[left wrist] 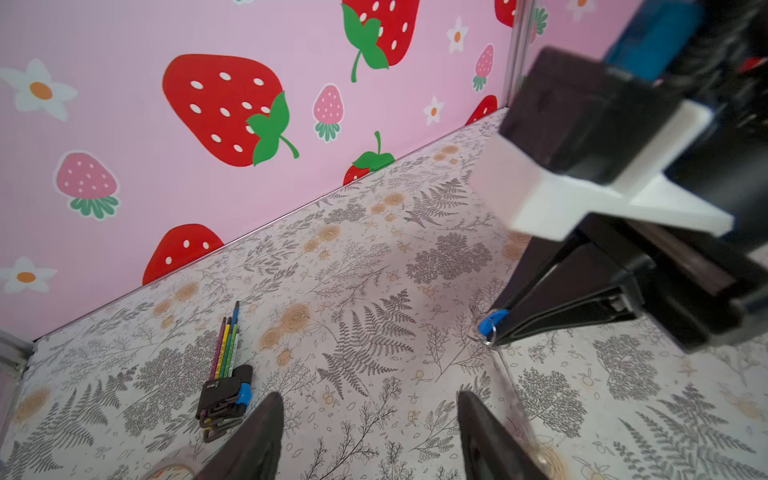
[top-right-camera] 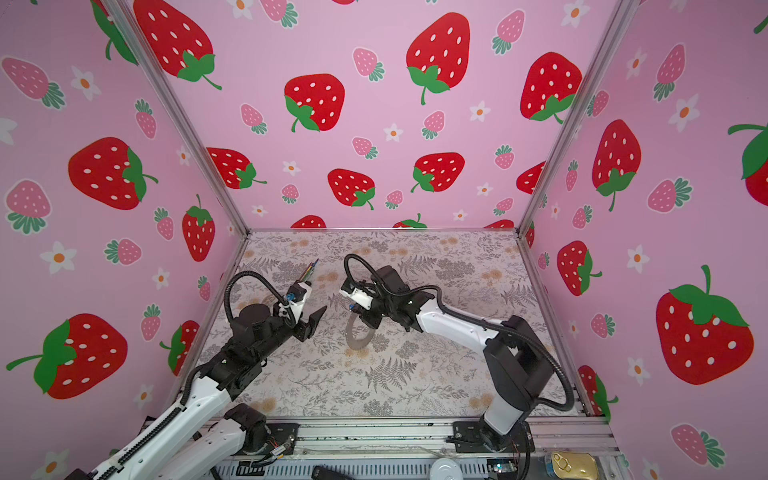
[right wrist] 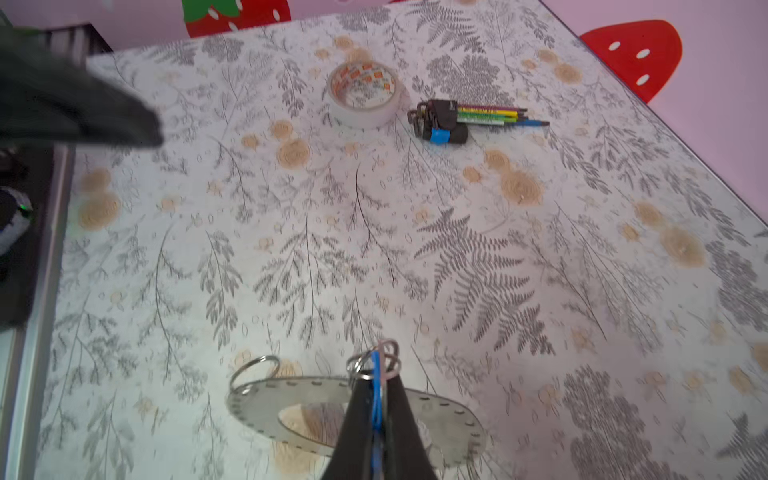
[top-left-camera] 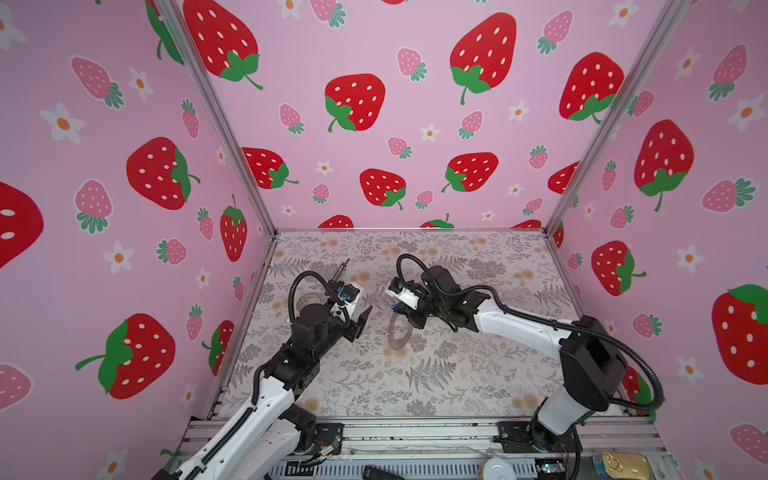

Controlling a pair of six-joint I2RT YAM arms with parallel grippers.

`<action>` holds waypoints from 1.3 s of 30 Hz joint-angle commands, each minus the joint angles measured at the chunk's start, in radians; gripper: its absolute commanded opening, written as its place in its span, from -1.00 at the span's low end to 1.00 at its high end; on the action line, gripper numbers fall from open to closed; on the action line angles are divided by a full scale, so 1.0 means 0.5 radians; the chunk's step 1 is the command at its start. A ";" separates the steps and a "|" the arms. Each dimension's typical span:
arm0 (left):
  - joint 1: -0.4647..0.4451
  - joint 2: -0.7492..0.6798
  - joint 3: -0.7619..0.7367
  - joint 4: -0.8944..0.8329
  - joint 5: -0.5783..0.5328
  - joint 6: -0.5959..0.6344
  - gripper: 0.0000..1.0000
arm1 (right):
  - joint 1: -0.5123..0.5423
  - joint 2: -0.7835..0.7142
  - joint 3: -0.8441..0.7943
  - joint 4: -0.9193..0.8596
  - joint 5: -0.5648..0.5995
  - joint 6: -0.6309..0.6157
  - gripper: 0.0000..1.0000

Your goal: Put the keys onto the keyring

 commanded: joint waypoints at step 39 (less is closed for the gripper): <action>0.144 0.039 -0.064 0.254 -0.014 -0.236 0.35 | -0.106 0.279 -0.144 -0.511 -0.213 -0.806 -1.00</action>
